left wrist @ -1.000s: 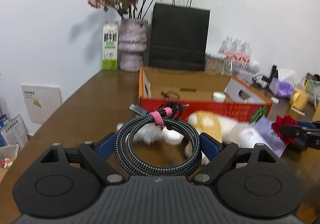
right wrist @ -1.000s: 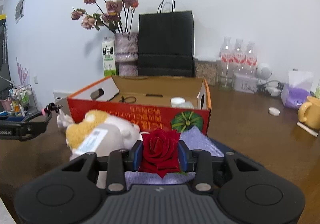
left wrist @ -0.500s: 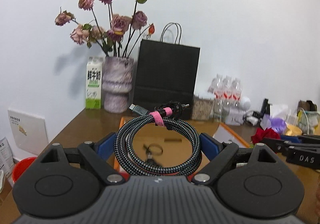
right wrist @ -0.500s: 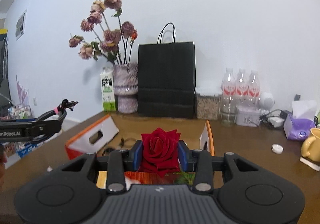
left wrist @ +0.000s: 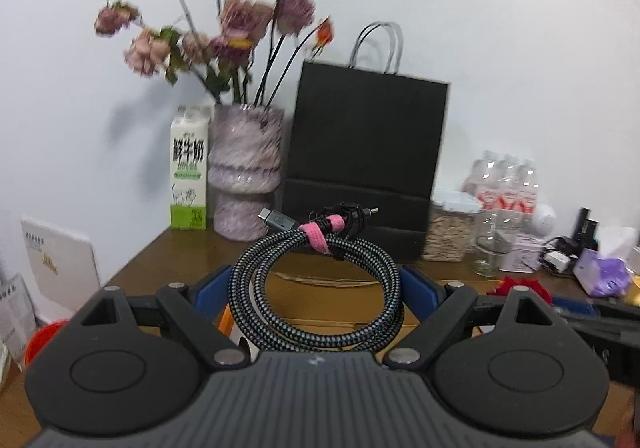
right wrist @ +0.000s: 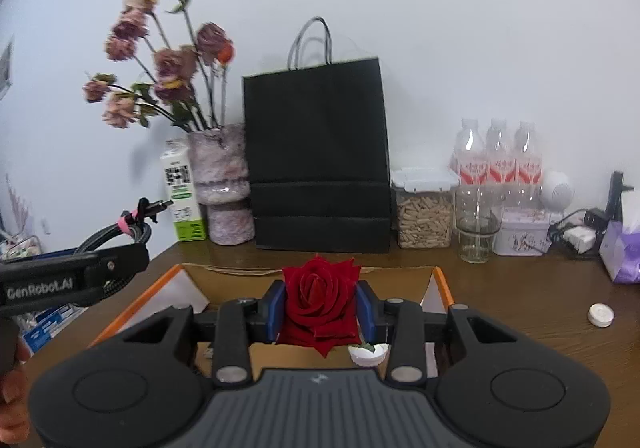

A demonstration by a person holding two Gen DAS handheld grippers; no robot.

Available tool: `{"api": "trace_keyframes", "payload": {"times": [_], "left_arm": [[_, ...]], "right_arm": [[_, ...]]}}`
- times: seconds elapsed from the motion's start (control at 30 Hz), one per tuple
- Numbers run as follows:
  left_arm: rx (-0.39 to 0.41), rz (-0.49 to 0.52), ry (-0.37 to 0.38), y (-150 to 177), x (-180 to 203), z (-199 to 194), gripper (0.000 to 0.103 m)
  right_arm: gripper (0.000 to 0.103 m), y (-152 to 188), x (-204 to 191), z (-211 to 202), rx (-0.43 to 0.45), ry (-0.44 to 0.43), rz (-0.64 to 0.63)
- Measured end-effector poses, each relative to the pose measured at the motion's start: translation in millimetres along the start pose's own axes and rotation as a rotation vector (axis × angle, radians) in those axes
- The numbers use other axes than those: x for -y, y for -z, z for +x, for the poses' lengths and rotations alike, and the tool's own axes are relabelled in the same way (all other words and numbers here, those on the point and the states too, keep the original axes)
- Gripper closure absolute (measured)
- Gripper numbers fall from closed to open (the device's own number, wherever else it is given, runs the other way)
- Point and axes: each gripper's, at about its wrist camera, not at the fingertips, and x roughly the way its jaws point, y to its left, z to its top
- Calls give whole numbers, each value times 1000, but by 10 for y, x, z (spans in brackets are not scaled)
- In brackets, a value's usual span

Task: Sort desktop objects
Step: 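Lower the rose into the box and open the right gripper while the left drops the cable there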

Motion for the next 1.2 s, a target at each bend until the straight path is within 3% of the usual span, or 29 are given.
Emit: {"api": "trace_keyframes", "payload": {"times": [0.27, 0.73, 0.83, 0.9, 0.93, 0.97, 1.2], "left_arm": [[-171, 68, -41, 382, 38, 461, 14], [-203, 122, -45, 527, 97, 462, 14], [-184, 129, -46, 504, 104, 401, 9], [-160, 139, -43, 487, 123, 337, 0], [-143, 142, -41, 483, 136, 296, 0], [-128, 145, -43, 480, 152, 257, 0], [-75, 145, -70, 455, 221, 149, 0]], "right_arm": [[67, 292, 234, 384, -117, 18, 44], [63, 473, 258, 485, -189, 37, 10], [48, 477, 219, 437, -181, 42, -8], [26, 459, 187, 384, -166, 39, -22], [7, 445, 179, 354, -154, 49, -26], [0, 429, 165, 308, -130, 62, -34], [0, 340, 188, 108, -60, 63, -24]]}}
